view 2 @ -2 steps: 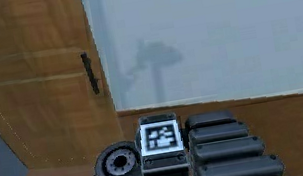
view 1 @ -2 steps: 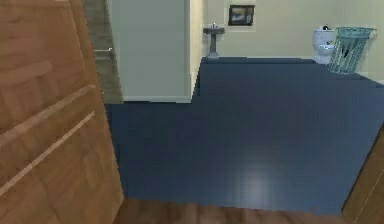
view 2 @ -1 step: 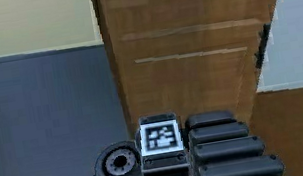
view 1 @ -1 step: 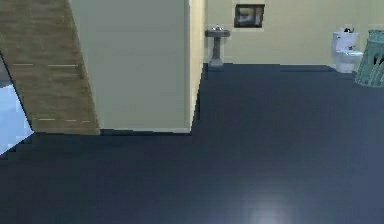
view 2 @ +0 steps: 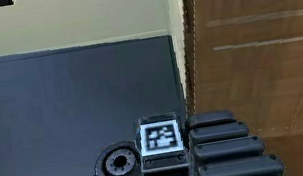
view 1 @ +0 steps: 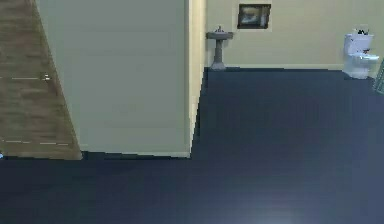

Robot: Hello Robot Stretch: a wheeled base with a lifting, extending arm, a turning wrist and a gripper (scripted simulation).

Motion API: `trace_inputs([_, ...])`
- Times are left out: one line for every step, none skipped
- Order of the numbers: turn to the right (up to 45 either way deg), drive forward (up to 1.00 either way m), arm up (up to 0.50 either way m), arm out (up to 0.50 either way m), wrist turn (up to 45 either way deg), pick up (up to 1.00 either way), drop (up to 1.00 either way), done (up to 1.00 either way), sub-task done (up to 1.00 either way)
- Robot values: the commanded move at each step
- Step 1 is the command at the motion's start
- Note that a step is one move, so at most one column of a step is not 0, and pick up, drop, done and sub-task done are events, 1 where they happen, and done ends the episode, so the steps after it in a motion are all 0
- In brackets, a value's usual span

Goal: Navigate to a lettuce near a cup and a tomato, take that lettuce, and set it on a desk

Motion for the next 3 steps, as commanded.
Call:
trace_inputs([-45.0, 0.00, 0.00, 0.00, 0.0, 0.00, 0.00, 0.00, 0.00])
trace_inputs([-15.0, 0.00, 0.00, 0.00, 0.0, 0.00, 0.00, 0.00, 0.00])
trace_inputs([0.0, 1.00, 0.00, 0.00, 0.0, 0.00, 0.00, 0.00, 0.00])
